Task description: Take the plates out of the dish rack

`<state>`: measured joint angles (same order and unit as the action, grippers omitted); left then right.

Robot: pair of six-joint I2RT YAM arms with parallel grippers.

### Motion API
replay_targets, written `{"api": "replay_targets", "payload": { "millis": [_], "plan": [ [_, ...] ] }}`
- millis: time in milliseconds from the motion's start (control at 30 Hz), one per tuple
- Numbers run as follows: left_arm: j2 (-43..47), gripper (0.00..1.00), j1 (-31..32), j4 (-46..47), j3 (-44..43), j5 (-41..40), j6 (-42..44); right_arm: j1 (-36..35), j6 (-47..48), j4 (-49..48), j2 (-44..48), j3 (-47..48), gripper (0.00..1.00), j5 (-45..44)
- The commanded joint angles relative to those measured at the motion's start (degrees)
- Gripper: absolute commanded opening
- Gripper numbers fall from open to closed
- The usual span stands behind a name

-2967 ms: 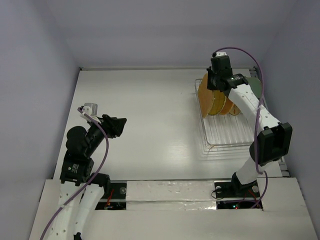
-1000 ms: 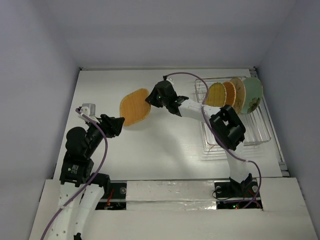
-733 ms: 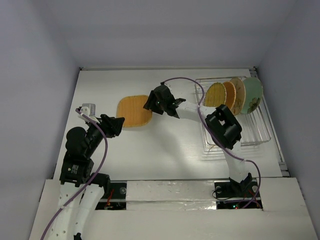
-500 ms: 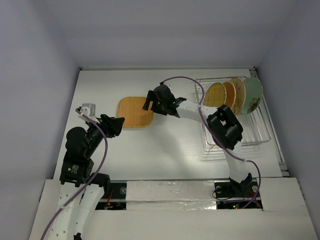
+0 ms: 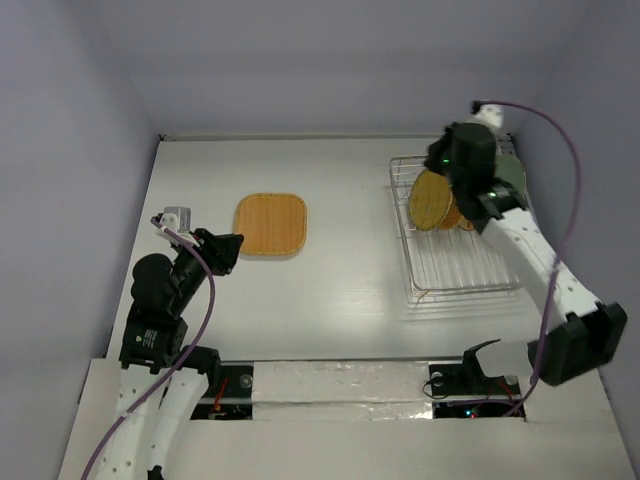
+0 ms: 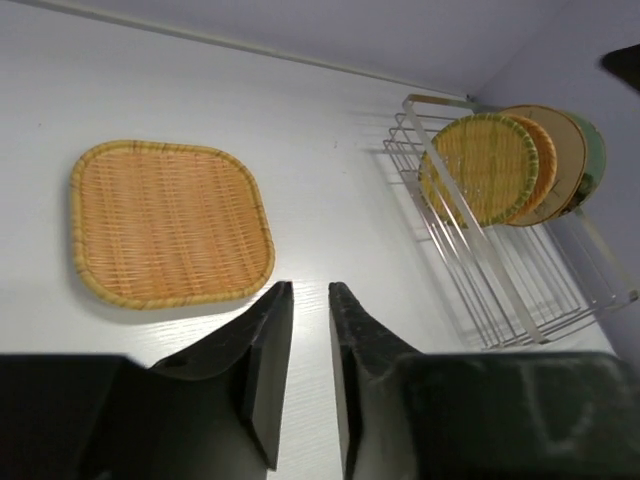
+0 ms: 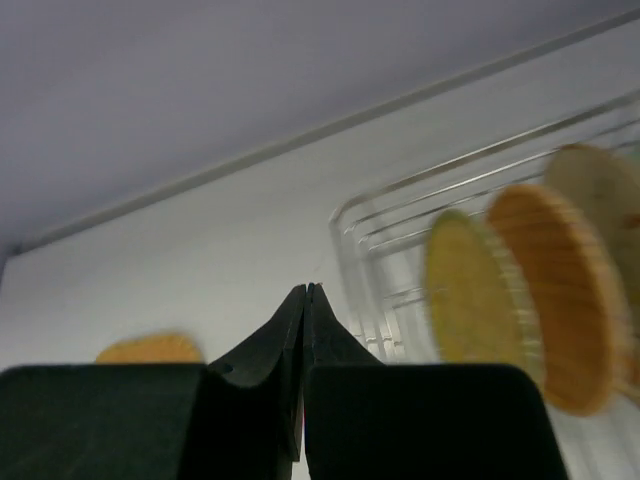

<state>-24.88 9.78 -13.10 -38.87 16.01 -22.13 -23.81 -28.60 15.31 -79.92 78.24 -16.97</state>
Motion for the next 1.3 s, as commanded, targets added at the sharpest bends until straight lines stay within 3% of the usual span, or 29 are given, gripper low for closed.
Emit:
{"api": "replay_targets", "payload": {
  "millis": [0, 67, 167, 233, 267, 367, 400, 567, 933, 1033, 1267],
  "plan": [
    [0.4, 0.18, 0.3, 2.4, 0.3, 0.0, 0.0, 9.2, 6.3, 4.5, 7.0, -5.5, 0.00, -3.8],
    [0.4, 0.06, 0.3, 2.1, 0.0, -0.6, -0.1, 12.5, 7.2, 5.3, 8.7, -7.5, 0.00, -3.4],
    [0.3, 0.00, 0.3, 1.9, 0.1, -1.2, -0.3, 18.1, 7.9, 6.7, 8.6, -8.3, 0.00, -3.8],
    [0.0, 0.00, 0.3, 1.9, 0.1, -1.2, -0.3, 20.6, 8.0, 8.0, 7.2, -8.3, 0.18, -5.4],
    [0.0, 0.00, 0.3, 1.9, 0.0, -1.2, -0.3, 21.1, 7.9, 8.4, 6.7, -7.9, 0.36, -6.4],
    [-0.1, 0.08, 0.3, 1.9, 0.0, -1.1, -0.3, 22.6, 8.0, 7.7, 5.7, -8.1, 0.59, -7.2],
    [-0.2, 0.09, 0.3, 1.9, 0.0, -0.9, -0.2, 22.6, 7.9, 8.0, 5.1, -7.5, 0.60, -7.5],
    [0.1, 0.14, 0.9, 1.9, 0.0, -0.7, -0.2, 23.1, 8.5, 9.6, 0.5, -5.9, 0.60, -8.2],
    [2.3, 0.17, 1.9, 2.6, 0.2, -0.7, -0.4, 23.6, 9.7, 13.6, -10.0, 3.3, 0.44, -14.1],
    [3.3, 0.17, 2.6, 2.6, 0.2, -1.2, -0.4, 23.6, 10.8, 14.5, -11.7, 3.9, 0.36, -15.8],
    [5.1, 0.18, 3.7, 2.3, 0.1, -1.9, -0.5, 23.6, 14.6, 15.6, -10.5, 5.4, 0.08, -17.5]
  ]
}}
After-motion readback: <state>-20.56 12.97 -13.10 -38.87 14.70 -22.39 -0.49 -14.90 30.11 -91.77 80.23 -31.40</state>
